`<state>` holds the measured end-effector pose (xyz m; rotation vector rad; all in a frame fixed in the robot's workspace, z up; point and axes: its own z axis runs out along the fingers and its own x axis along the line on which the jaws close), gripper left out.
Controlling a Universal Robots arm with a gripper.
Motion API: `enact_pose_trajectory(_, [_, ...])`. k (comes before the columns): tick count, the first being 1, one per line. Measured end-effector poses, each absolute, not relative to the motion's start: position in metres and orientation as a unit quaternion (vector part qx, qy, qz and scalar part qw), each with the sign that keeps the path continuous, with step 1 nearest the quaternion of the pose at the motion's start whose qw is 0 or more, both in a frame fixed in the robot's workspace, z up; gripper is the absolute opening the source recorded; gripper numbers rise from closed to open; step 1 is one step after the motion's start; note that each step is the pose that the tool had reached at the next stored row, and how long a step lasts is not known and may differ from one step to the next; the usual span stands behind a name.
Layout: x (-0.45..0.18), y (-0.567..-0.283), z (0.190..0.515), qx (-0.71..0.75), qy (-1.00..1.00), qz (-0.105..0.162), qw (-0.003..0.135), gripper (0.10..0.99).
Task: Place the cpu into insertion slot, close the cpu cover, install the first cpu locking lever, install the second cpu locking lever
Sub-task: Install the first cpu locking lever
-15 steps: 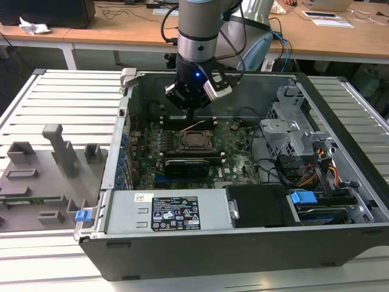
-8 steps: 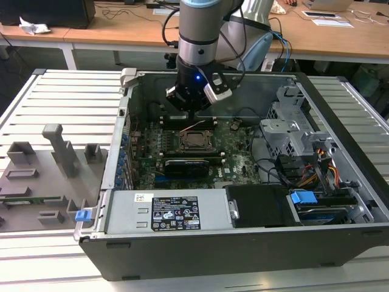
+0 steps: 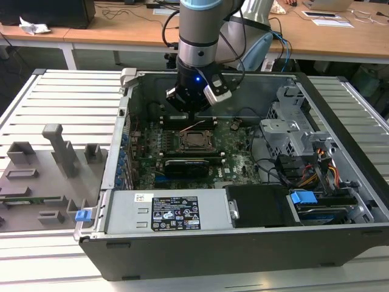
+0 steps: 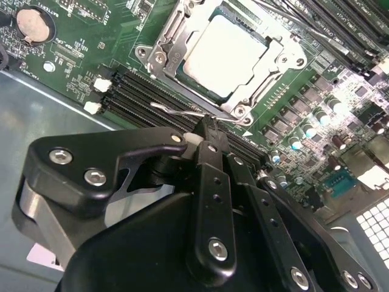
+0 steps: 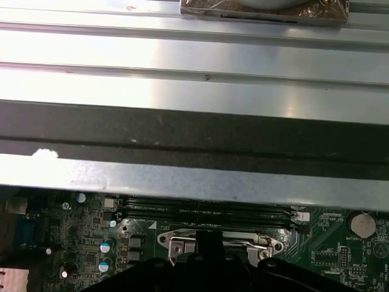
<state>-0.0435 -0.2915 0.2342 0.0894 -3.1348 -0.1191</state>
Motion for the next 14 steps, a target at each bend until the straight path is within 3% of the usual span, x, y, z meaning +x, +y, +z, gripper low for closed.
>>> enact_pose_trajectory(14, [-0.0360,-0.2836,0.2276,0.026,-0.999,-0.044,-0.002,0.106])
